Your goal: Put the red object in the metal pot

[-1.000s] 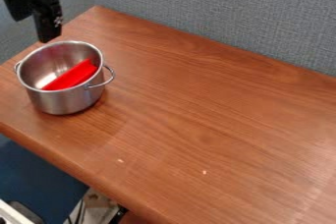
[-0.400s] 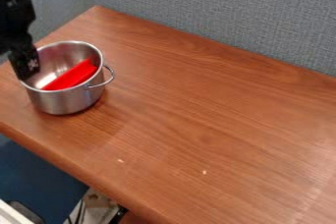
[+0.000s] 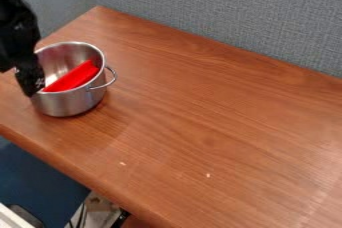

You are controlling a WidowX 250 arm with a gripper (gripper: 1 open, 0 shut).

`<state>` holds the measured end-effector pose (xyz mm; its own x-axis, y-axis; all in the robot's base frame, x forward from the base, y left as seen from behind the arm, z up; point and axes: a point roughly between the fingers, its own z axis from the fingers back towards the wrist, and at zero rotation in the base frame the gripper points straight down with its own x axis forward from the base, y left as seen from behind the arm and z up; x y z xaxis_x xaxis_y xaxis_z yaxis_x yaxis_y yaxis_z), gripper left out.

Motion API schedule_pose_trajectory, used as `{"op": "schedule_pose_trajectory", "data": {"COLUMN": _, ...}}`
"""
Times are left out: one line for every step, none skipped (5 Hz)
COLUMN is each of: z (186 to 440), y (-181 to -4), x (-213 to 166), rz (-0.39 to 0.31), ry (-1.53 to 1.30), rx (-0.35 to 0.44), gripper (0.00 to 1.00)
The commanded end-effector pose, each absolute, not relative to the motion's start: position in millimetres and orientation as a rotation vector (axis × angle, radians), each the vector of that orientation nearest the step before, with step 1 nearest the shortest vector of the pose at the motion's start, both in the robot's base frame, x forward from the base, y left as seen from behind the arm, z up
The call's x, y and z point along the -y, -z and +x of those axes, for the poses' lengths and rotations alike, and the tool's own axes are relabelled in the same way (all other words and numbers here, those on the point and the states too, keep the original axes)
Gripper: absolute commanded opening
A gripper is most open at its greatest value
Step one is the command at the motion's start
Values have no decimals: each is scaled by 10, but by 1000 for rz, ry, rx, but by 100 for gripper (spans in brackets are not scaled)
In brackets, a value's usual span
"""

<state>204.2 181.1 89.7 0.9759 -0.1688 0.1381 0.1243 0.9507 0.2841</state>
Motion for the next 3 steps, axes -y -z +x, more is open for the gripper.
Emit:
{"op": "schedule_pose_trajectory", "data": {"z": 2192, "y": -1210, "x": -1792, "rz": 338, "ry": 109, "rx": 215, "gripper": 100}}
{"op": "schedule_pose_trajectory", "data": {"z": 2354, "y": -1250, "x": -1856, "rz": 368, "ry": 130, "rx": 224, "gripper": 100}}
{"op": "schedule_pose_trajectory", "data": {"z": 2473, "y": -1161, "x": -1935, "rz": 393, "ry": 146, "rx": 209, "gripper": 100}}
